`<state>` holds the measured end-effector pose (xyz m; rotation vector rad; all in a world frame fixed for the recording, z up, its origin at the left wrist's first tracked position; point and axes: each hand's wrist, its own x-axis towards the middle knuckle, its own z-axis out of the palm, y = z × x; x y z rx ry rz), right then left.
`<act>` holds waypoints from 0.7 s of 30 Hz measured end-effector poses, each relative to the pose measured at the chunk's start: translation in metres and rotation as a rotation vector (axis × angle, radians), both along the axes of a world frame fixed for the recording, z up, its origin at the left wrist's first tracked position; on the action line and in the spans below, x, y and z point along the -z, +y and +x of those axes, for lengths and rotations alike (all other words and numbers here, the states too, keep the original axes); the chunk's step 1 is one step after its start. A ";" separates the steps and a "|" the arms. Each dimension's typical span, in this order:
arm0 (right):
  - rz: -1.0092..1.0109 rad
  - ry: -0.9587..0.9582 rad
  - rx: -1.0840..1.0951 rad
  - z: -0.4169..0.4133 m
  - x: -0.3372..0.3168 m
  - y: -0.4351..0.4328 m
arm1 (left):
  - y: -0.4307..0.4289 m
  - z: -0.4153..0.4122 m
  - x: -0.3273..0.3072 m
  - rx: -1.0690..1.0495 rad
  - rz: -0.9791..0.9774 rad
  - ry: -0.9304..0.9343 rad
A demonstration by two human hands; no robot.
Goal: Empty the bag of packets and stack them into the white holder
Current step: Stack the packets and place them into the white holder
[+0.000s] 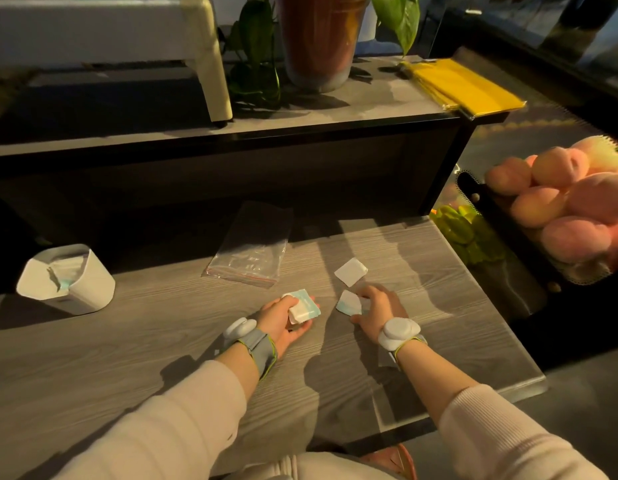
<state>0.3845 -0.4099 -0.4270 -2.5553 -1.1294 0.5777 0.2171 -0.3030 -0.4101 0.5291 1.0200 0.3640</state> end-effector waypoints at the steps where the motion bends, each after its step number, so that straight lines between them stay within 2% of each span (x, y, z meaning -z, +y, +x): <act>1: 0.013 -0.019 0.007 0.000 -0.001 0.000 | 0.000 0.001 0.001 0.004 -0.003 -0.005; 6: 0.042 -0.033 0.072 -0.005 -0.005 0.000 | -0.002 0.000 0.001 0.039 -0.005 -0.048; 12: 0.226 0.401 0.241 -0.013 -0.015 0.012 | -0.001 0.005 0.008 0.058 -0.033 0.019; 16: 0.410 0.962 0.492 -0.035 -0.025 0.023 | -0.004 0.010 0.008 0.078 -0.094 -0.019; 19: 0.383 1.060 0.490 -0.044 -0.034 0.024 | -0.005 0.009 0.007 0.104 -0.089 -0.074; 21: 0.344 0.993 0.436 -0.046 -0.034 0.022 | -0.006 0.010 0.003 0.113 -0.099 -0.096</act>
